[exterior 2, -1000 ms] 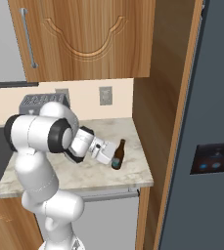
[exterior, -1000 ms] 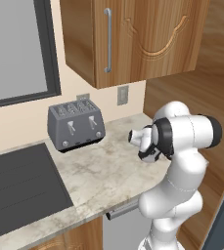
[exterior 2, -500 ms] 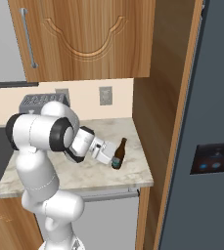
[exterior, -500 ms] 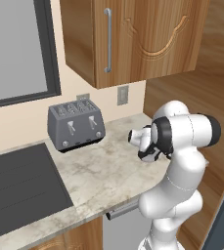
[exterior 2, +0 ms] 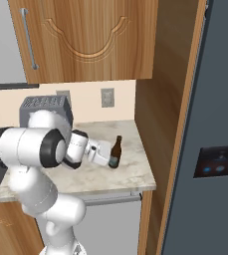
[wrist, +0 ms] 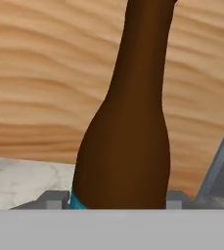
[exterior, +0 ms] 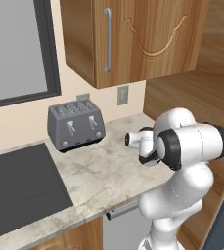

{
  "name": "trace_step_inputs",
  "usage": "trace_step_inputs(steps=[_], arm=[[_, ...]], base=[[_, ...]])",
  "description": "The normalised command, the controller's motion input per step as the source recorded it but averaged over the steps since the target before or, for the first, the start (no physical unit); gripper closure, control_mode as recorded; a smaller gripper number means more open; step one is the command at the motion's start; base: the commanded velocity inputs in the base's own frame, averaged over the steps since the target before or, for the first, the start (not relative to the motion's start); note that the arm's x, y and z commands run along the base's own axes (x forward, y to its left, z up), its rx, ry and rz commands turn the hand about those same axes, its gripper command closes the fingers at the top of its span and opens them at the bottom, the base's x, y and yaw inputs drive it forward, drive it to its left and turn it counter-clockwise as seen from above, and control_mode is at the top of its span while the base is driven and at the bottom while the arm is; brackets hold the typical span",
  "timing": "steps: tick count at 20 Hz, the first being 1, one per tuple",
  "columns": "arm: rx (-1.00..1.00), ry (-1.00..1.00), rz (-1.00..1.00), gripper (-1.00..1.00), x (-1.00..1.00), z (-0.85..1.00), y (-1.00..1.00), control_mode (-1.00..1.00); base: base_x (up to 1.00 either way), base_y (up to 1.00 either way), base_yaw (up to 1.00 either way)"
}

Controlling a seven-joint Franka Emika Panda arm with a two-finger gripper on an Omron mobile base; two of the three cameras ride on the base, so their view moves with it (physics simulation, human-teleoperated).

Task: Place the beers on the top shelf of the fridge to keep them out of children's reach, and place the avocado on lower shelves for easy access.

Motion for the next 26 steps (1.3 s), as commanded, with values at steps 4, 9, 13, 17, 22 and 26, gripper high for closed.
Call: trace_step_inputs(steps=[4,9,13,17,22,26], arm=[[-0.03,-0.22,0.36,1.0,-0.45,0.93,0.14,-1.0],[-0.04,-0.09,0.4,1.0,-0.55,1.0,0.18,-1.0],[-0.05,0.0,0.4,1.0,-0.61,1.0,0.31,-1.0],[-0.06,0.04,0.39,1.0,-0.6,1.0,0.38,-1.0],[-0.08,0.11,0.41,1.0,-0.65,0.94,0.47,-1.0],[-0.05,0.2,0.43,1.0,-0.65,0.46,0.54,-1.0]], base=[[0.0,0.0,0.0],[0.0,0.0,0.0],[0.0,0.0,0.0],[0.0,0.0,0.0],[0.0,0.0,0.0],[0.0,0.0,0.0]])
